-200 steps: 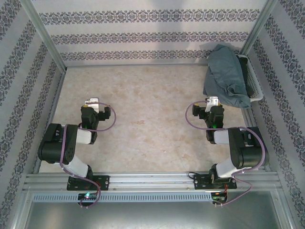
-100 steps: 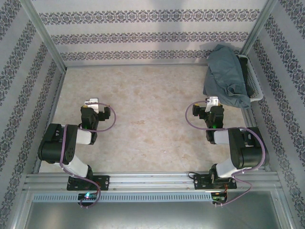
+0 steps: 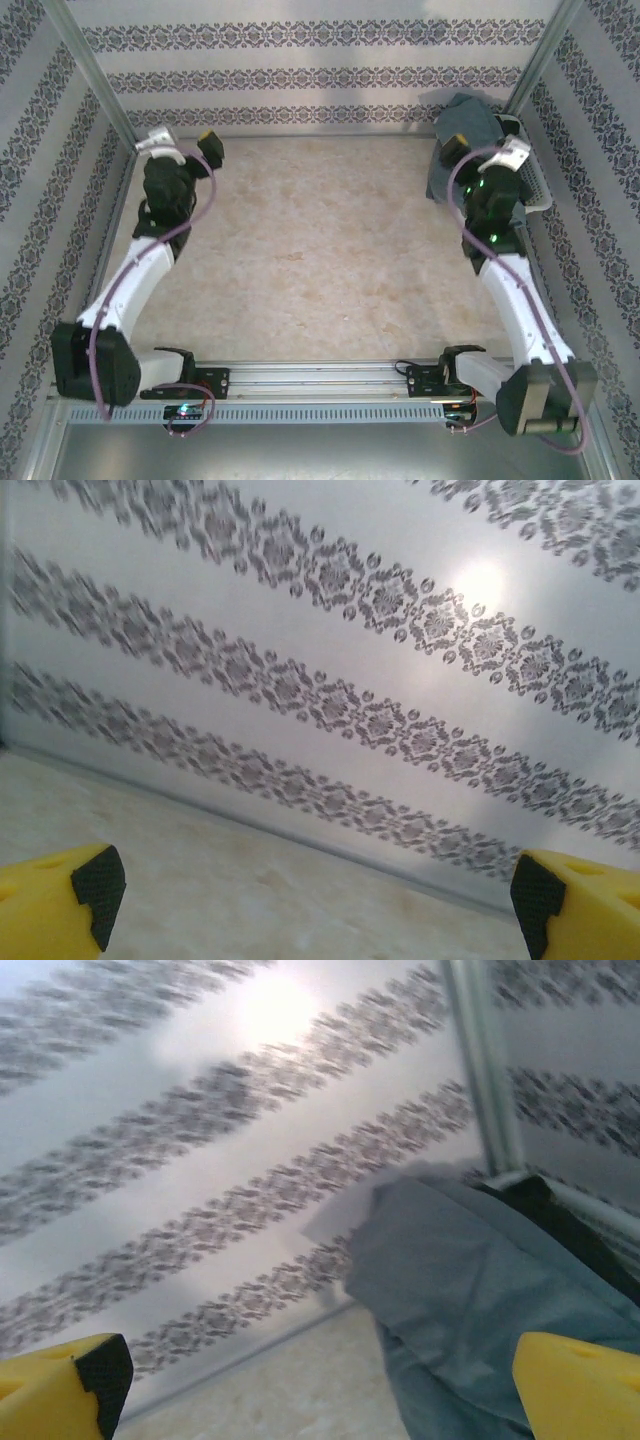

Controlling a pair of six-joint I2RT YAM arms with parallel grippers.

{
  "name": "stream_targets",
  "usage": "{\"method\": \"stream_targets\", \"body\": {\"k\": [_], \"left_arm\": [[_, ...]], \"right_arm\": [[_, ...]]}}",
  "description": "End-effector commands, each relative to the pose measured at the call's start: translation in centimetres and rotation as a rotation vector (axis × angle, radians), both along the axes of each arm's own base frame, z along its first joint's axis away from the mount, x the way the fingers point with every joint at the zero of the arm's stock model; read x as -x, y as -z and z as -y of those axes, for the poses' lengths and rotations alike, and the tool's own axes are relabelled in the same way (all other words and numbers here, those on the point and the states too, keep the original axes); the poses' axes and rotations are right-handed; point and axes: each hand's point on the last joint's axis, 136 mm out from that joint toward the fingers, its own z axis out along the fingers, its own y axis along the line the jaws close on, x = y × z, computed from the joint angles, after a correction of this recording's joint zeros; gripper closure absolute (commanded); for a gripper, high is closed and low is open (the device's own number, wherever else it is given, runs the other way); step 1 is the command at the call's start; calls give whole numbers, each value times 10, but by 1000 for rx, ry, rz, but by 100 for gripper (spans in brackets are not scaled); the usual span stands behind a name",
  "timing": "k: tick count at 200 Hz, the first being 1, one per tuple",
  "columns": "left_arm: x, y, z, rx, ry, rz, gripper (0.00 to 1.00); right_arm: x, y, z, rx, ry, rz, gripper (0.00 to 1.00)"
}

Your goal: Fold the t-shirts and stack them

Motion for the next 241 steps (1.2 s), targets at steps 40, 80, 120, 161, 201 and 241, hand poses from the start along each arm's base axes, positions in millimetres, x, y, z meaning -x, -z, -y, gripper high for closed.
{"method": "stream_targets", "body": {"k": [40,80,120,161,201,241], "left_arm": [[-14,88,187,115,503,-467,0],[15,92,249,142,661,-490,5],[36,90,269,166,728,-498,15],[43,78,264,149,724,-481,29],[45,68,249,112,671,-457,47],[42,70,215,87,544,-476,64]], "right_arm": [[-51,112,63,-321,214,-420,6],[-60,157,95,-363,317,-581,4],[-48,216,110,-458,392,-794,19],[-61,211,101,-485,344,-739,65],[-58,119,87,-352,303,-490,100],[-41,-16,41,-223,173,-212,100]]}}
